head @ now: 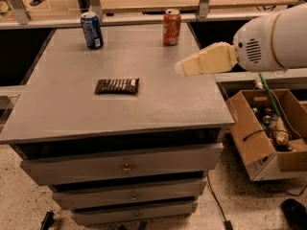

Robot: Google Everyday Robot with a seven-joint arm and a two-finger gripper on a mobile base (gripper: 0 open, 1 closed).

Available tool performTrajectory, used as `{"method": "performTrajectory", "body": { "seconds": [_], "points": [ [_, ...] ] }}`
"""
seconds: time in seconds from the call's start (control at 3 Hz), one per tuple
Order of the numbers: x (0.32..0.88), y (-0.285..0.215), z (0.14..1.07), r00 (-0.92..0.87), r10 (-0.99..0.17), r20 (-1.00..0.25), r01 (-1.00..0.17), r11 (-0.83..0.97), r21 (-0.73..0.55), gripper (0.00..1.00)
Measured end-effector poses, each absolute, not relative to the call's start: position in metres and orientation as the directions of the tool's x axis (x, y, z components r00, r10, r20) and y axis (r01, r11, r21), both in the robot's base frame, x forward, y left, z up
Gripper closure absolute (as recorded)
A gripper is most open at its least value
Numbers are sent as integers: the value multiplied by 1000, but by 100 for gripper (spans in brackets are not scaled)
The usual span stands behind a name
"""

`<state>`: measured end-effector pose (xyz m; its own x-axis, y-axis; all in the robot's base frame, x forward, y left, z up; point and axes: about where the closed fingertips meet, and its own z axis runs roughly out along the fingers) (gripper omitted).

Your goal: Move pepsi can near rxbar chocolate

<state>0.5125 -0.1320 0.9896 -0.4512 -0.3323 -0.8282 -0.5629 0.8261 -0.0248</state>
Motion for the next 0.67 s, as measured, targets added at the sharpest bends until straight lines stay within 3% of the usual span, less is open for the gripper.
{"method": "performTrajectory", "body": {
  "seconds": [0.67],
  "points": [
    [529,-115,987,-331,-341,-880,-603,794,-80,0]
  ]
}}
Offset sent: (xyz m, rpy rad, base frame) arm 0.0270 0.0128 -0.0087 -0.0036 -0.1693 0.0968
